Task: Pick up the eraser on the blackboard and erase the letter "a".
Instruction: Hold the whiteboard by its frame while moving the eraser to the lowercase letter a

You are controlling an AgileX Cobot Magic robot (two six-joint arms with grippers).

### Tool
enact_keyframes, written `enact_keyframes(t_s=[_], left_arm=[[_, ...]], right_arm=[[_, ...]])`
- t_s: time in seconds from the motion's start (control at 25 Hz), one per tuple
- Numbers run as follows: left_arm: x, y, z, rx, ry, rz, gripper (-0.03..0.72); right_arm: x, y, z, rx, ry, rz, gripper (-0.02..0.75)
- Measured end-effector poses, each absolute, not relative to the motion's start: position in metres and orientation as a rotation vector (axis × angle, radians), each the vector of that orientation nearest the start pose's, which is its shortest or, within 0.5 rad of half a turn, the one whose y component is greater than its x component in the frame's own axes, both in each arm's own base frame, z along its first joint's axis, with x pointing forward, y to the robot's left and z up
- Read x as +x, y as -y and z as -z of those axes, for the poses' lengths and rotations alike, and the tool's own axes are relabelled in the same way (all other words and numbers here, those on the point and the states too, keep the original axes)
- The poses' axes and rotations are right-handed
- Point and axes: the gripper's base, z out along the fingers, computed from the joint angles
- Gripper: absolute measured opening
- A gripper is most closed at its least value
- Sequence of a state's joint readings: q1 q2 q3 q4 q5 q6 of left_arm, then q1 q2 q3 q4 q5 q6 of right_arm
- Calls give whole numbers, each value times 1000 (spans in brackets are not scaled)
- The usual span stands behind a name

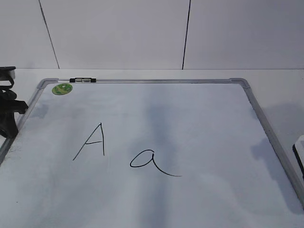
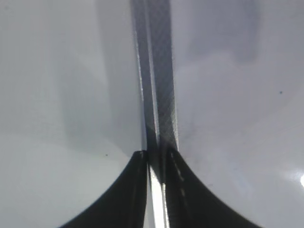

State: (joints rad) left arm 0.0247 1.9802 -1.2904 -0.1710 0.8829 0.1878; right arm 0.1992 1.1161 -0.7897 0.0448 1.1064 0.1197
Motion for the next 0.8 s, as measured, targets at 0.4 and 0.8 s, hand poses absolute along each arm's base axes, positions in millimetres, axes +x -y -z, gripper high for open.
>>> enact_keyframes(t_s=[0.4, 0.8], left_arm=[[375, 2, -153, 71, -3040, 195, 45], [375, 2, -153, 67, -3041, 198, 43]], right_arm=[[176, -39, -267, -93, -2921, -114, 571], [178, -43, -267, -210, -2919, -154, 571]])
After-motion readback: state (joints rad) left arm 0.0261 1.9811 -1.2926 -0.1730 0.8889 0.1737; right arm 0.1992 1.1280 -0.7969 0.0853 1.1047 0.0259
